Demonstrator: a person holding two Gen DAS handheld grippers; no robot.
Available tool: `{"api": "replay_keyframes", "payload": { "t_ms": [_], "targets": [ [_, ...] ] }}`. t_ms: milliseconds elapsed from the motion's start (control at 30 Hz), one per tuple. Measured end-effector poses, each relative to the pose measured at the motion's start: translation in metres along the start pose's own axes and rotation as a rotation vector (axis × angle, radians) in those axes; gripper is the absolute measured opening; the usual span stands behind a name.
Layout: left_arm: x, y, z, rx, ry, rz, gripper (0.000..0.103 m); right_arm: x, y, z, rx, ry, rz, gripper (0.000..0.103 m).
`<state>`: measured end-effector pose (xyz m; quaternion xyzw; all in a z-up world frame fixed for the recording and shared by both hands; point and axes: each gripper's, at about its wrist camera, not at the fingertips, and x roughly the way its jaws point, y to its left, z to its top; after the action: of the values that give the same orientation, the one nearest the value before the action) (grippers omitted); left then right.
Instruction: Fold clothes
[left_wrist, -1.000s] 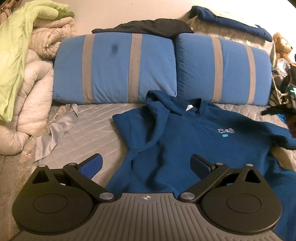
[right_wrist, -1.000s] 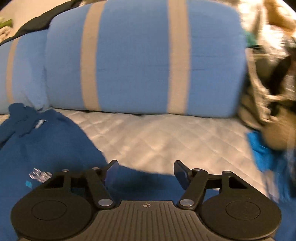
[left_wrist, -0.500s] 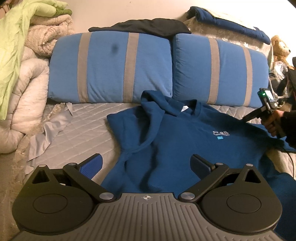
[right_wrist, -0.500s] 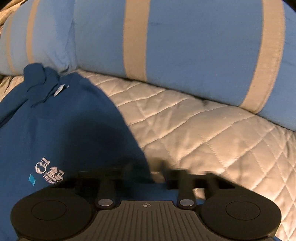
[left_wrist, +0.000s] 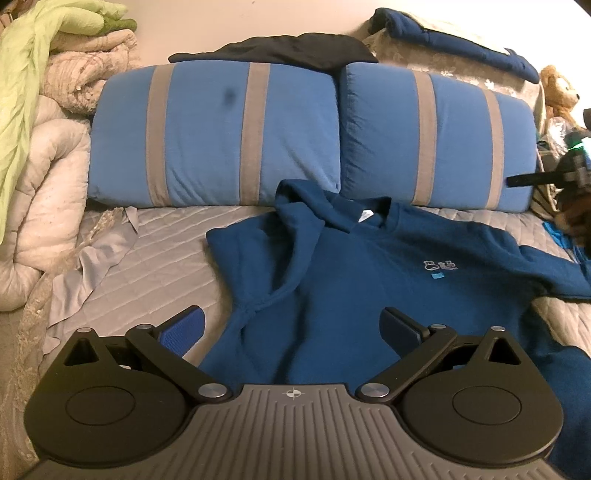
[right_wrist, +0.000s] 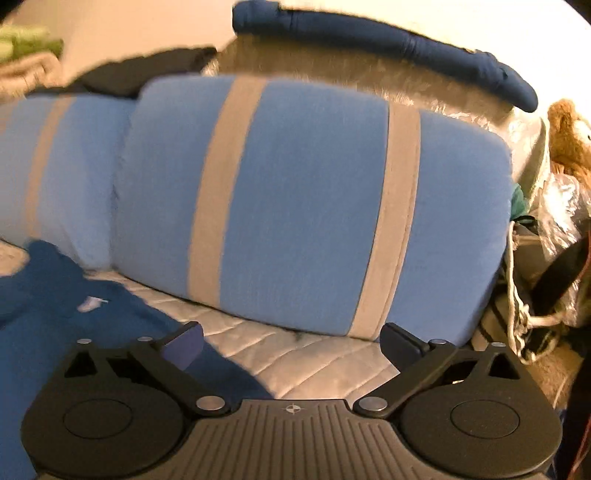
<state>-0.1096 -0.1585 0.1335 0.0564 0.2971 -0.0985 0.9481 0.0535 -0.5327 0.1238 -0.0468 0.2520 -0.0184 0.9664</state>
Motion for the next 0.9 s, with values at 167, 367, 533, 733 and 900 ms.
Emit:
{"api": "replay_keyframes", "payload": {
  "t_ms": [167, 367, 533, 733, 900],
  "targets": [
    [-0.002, 0.002, -0.001, 0.001, 0.001, -0.004, 0.103, -0.065, 0.014, -0.006, -0.005, 0.016, 0.085, 0.103],
    [-0.003, 0.017, -0.001, -0.052, 0.032, -0.079, 0.103, -0.132, 0.05, -0.031, 0.007, 0.066, 0.251, 0.103],
    [0.004, 0.035, 0.002, -0.114, 0.103, -0.172, 0.103, -0.161, 0.091, -0.064, 0.03, 0.126, 0.372, 0.103],
    [-0.004, 0.052, 0.01, -0.023, 0.028, -0.147, 0.103, -0.179, 0.138, -0.098, 0.036, 0.171, 0.452, 0.103],
    [0.018, 0.063, 0.014, 0.095, 0.017, -0.09, 0.103, -0.18, 0.158, -0.116, 0.043, 0.182, 0.463, 0.103]
  ]
}}
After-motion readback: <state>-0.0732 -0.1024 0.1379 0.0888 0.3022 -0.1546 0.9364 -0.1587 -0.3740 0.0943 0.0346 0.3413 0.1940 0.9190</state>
